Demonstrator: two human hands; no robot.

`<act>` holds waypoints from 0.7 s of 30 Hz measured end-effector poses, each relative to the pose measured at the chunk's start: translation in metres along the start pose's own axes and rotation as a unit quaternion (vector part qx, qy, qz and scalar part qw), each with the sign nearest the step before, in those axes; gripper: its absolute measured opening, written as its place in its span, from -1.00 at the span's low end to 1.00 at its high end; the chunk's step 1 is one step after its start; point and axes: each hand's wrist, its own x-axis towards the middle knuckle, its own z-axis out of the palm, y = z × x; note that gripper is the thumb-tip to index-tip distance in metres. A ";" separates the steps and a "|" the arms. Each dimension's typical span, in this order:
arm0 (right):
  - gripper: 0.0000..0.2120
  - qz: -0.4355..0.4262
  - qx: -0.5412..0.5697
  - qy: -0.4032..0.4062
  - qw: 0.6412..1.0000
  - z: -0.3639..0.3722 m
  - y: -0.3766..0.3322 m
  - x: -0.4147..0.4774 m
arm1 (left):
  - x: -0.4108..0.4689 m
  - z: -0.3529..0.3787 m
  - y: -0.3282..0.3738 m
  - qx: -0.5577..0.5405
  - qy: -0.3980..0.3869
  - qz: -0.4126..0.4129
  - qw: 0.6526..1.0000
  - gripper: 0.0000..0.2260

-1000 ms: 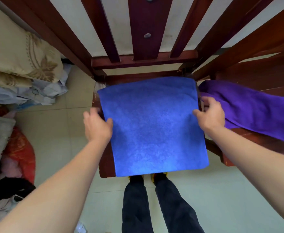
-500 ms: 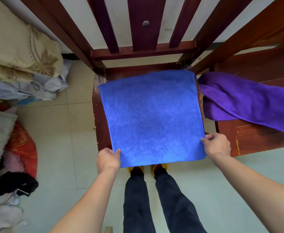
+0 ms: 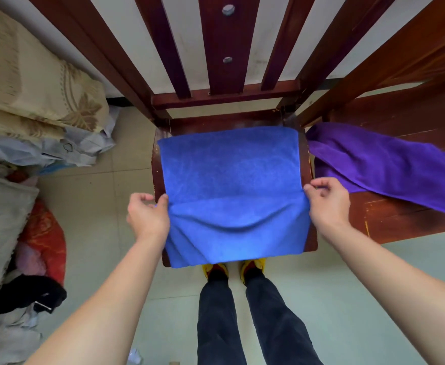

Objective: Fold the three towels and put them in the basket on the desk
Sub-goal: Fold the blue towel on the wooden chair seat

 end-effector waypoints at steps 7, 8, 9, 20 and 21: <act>-0.86 0.047 0.080 -0.039 0.995 0.025 -0.036 0.057 | 0.046 0.024 0.033 -0.152 -0.046 -0.095 0.983 -0.84; -0.80 0.051 0.068 -0.043 0.995 0.025 -0.032 0.059 | 0.046 0.024 0.030 -0.141 -0.051 -0.094 0.984 -0.84; -0.75 0.054 0.042 -0.033 0.997 0.024 -0.025 0.056 | 0.043 0.025 0.022 -0.121 -0.054 -0.097 0.986 -0.76; -0.74 0.197 -0.103 -0.146 0.964 0.017 0.095 -0.026 | -0.036 0.016 -0.103 0.133 -0.130 -0.164 0.969 -0.78; -0.73 0.188 -0.094 -0.145 0.967 0.017 0.095 -0.027 | -0.037 0.015 -0.103 0.130 -0.126 -0.153 0.971 -0.77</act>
